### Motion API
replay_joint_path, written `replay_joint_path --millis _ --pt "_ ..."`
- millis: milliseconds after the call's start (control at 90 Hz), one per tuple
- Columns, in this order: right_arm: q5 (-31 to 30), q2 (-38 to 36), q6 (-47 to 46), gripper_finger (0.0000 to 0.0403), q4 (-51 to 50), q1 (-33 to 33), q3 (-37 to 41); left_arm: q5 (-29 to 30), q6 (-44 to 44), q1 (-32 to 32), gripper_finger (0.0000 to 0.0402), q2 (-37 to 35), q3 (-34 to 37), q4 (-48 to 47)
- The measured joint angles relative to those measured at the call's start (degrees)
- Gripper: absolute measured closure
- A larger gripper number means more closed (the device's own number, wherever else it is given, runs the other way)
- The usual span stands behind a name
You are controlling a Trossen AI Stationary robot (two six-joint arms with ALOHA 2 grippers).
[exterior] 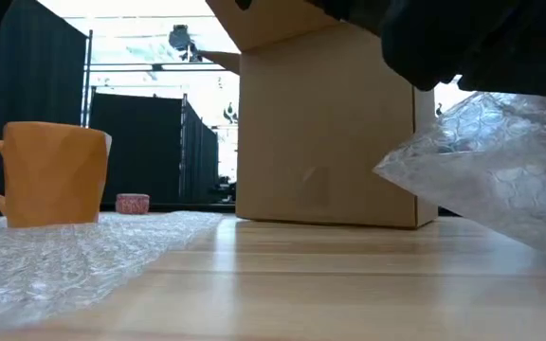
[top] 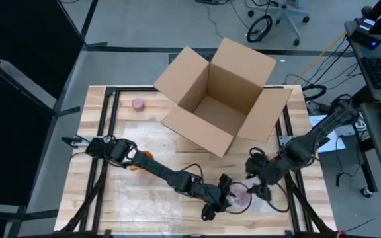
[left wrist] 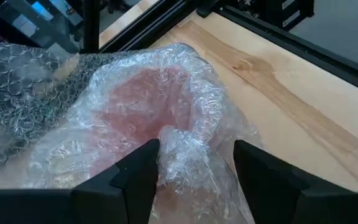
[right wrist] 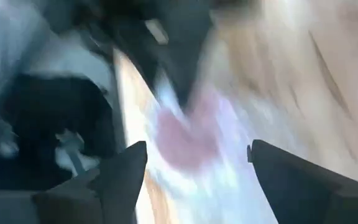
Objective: Wrap mug
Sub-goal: Wrap the pink mug in the bubble wrap
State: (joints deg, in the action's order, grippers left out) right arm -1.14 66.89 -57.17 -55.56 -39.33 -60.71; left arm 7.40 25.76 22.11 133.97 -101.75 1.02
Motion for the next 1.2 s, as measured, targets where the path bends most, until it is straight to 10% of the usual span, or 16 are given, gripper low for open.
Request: replay_joint_path --millis 300,733,1067,1200 --pt "1.3 1.5 -22.7 0.0128 -13.9 -10.2 1.8 0.0 0.0 0.0 0.0208 0.0 0.0 0.1" --pt "-10.3 2.8 -26.2 0.0139 6.1 -17.6 17.4 0.0 0.0 0.0 0.0208 0.0 0.0 0.2" --pt "-16.9 2.8 -21.1 0.0369 12.3 -17.8 17.0 0.0 0.0 0.0 0.0208 0.0 0.0 0.2" --pt "-17.4 2.8 -15.9 0.0392 18.5 -16.5 16.5 0.0 0.0 0.0 0.0208 0.0 0.0 0.2"
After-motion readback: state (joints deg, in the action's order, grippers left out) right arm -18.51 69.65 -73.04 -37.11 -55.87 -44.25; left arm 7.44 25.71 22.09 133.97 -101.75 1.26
